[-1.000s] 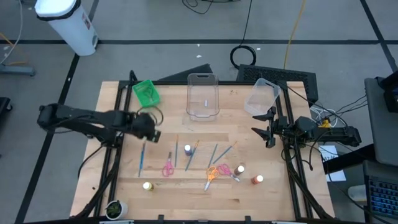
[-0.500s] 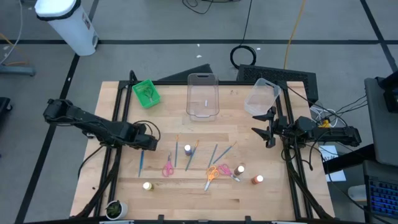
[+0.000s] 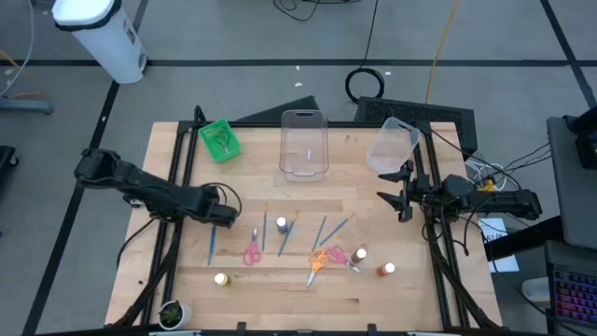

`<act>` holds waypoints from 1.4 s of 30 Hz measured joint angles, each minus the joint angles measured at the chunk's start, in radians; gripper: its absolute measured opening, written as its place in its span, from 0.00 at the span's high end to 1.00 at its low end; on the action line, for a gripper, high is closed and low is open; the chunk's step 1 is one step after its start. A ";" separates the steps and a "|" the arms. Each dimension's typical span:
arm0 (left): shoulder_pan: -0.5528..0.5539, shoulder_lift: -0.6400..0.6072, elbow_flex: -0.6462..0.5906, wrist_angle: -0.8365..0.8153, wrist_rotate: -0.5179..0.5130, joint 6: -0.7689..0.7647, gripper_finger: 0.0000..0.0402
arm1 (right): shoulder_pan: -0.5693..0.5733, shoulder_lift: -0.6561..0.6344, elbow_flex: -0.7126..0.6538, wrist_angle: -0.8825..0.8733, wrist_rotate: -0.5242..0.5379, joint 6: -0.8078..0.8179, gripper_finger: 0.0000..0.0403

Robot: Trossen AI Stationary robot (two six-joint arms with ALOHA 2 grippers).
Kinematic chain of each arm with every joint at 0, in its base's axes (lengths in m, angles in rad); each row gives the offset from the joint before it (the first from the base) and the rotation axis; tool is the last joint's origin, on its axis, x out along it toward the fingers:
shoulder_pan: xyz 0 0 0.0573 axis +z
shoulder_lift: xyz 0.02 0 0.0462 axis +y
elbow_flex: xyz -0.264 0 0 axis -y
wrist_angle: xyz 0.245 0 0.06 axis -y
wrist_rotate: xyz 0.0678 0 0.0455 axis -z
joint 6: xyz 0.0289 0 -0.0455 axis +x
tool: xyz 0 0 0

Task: Pick & Place Paint Supplies
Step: Put the blue paint brush into the white bin

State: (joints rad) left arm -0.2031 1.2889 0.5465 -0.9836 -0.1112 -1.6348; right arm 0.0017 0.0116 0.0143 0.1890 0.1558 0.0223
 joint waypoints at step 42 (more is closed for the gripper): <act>0.000 0.026 -0.002 0.111 -0.036 0.002 0.56 | 0.000 0.000 0.000 0.000 0.000 0.000 0.38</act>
State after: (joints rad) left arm -0.2031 1.3153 0.5449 -0.8731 -0.1472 -1.6324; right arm 0.0017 0.0116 0.0143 0.1894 0.1558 0.0227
